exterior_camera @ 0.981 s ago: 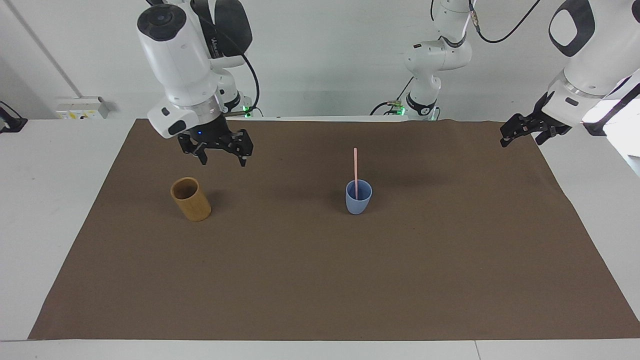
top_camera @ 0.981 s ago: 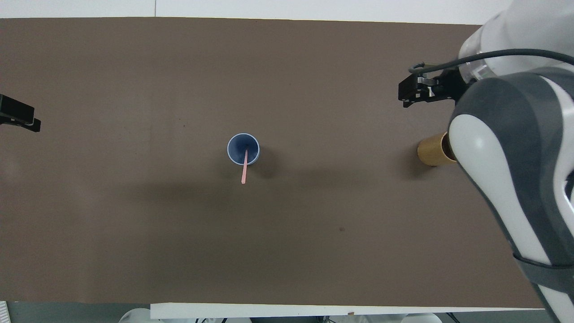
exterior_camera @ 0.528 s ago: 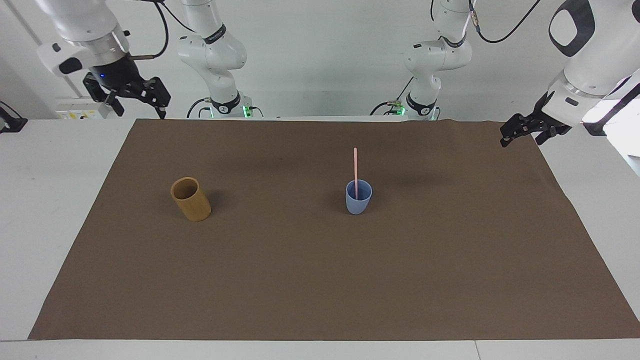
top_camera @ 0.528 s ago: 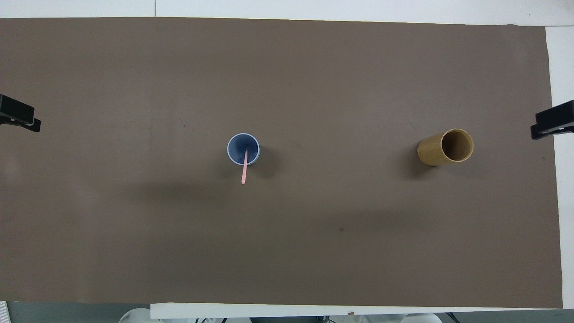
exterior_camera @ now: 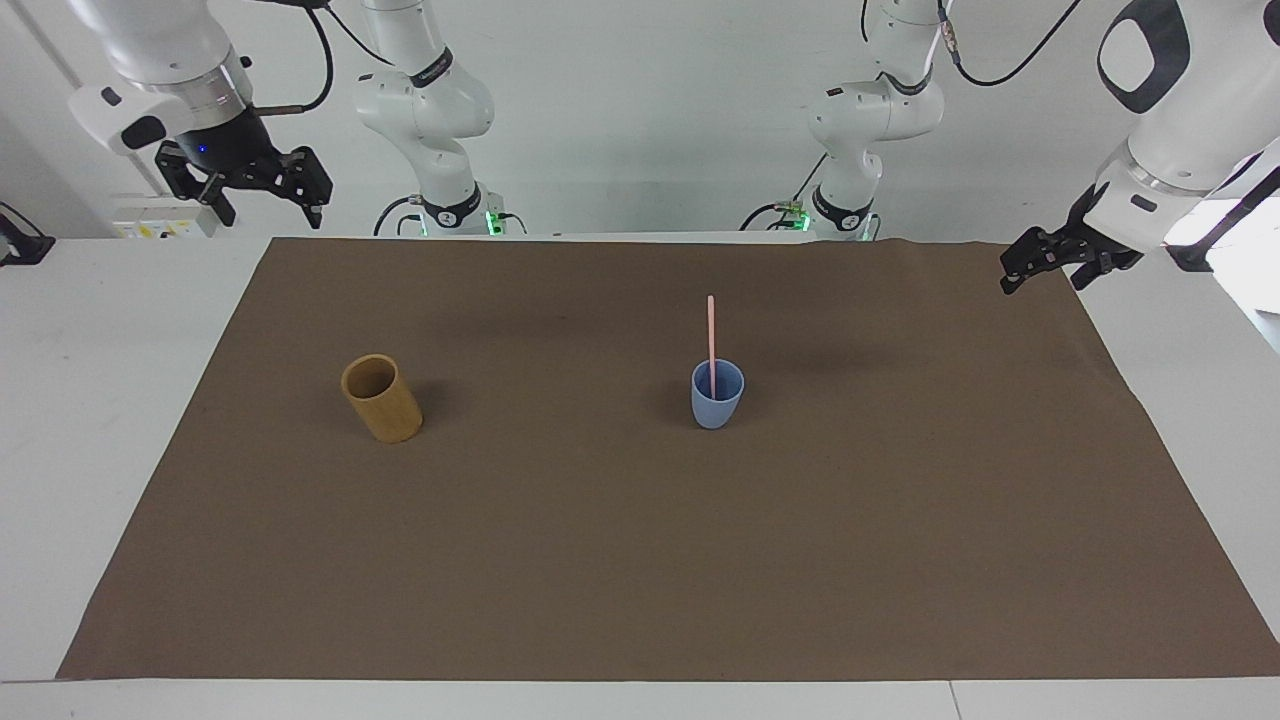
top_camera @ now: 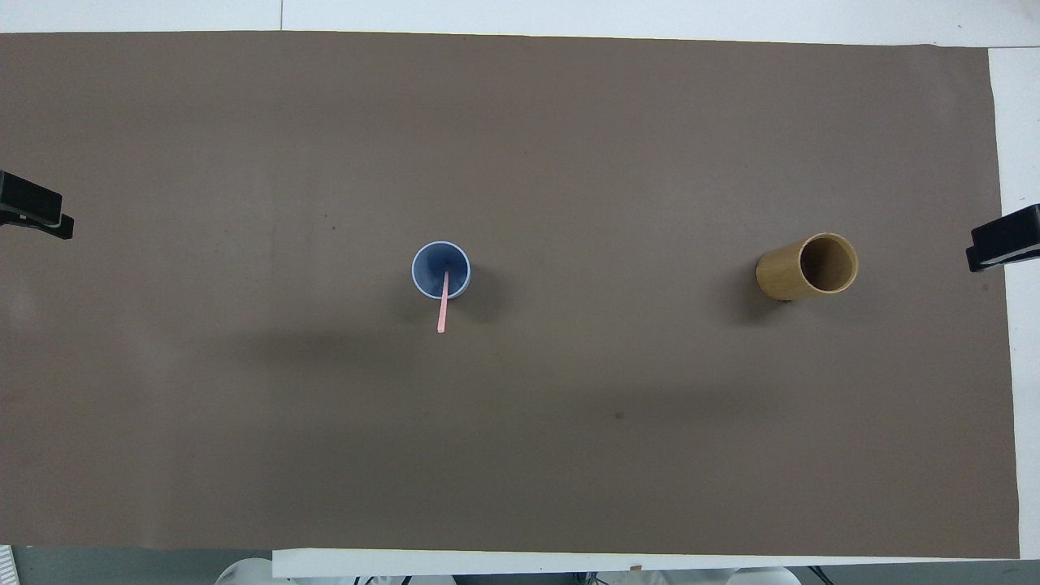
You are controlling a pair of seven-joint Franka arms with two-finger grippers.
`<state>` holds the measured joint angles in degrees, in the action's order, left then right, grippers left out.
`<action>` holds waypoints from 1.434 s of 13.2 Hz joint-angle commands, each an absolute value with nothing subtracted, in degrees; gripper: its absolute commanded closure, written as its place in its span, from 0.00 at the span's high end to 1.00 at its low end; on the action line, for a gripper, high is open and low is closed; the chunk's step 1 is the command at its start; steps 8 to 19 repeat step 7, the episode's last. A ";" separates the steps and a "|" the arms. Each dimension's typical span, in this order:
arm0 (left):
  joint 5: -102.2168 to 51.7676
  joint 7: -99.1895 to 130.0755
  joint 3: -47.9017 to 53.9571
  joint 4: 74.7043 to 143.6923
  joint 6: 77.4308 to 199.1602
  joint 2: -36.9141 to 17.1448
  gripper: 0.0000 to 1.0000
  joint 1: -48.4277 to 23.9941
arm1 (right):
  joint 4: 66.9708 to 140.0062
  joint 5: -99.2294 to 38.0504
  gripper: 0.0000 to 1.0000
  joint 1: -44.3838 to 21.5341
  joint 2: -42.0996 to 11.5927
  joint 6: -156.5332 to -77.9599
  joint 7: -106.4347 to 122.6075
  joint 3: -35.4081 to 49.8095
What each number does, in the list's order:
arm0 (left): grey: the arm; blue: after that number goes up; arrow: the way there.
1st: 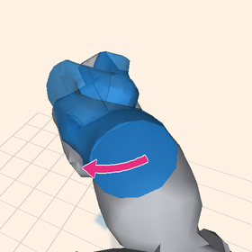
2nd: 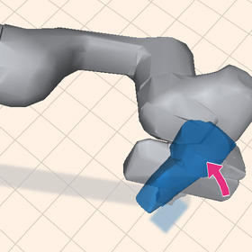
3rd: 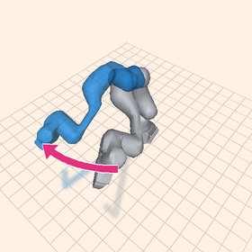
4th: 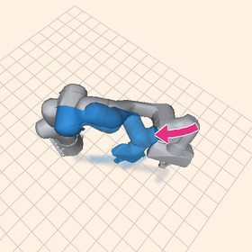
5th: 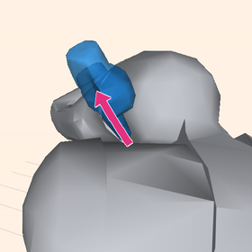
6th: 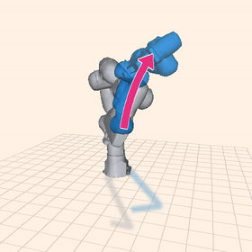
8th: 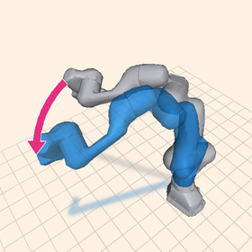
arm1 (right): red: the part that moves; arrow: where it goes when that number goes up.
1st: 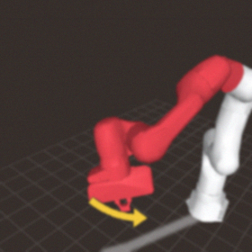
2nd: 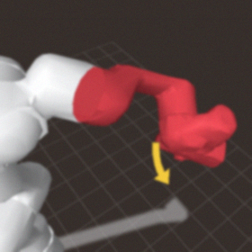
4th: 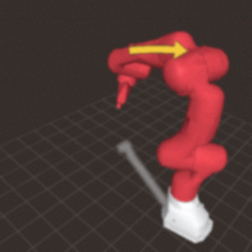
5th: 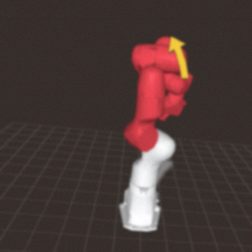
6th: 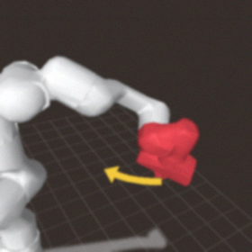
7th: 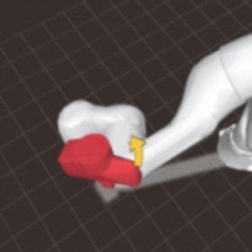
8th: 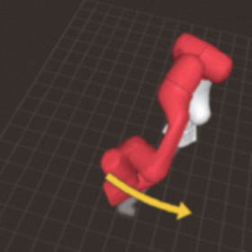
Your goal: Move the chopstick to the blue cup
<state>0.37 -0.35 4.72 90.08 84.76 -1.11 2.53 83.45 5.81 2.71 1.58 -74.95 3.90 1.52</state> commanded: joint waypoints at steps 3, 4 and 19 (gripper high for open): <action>0.88 -0.53 4.66 90.44 85.17 -0.79 1.00 2.55 | 84.46 5.10 1.00 2.55 1.76 -74.53 4.31 -0.09; 0.88 -0.53 4.66 90.44 85.17 -0.79 1.00 2.55 | 84.29 5.10 1.00 2.37 1.76 -73.92 4.31 -0.09; 0.88 -0.53 4.66 90.44 85.17 -0.79 1.00 2.55 | 84.29 5.01 1.00 2.37 1.85 -73.74 4.30 0.09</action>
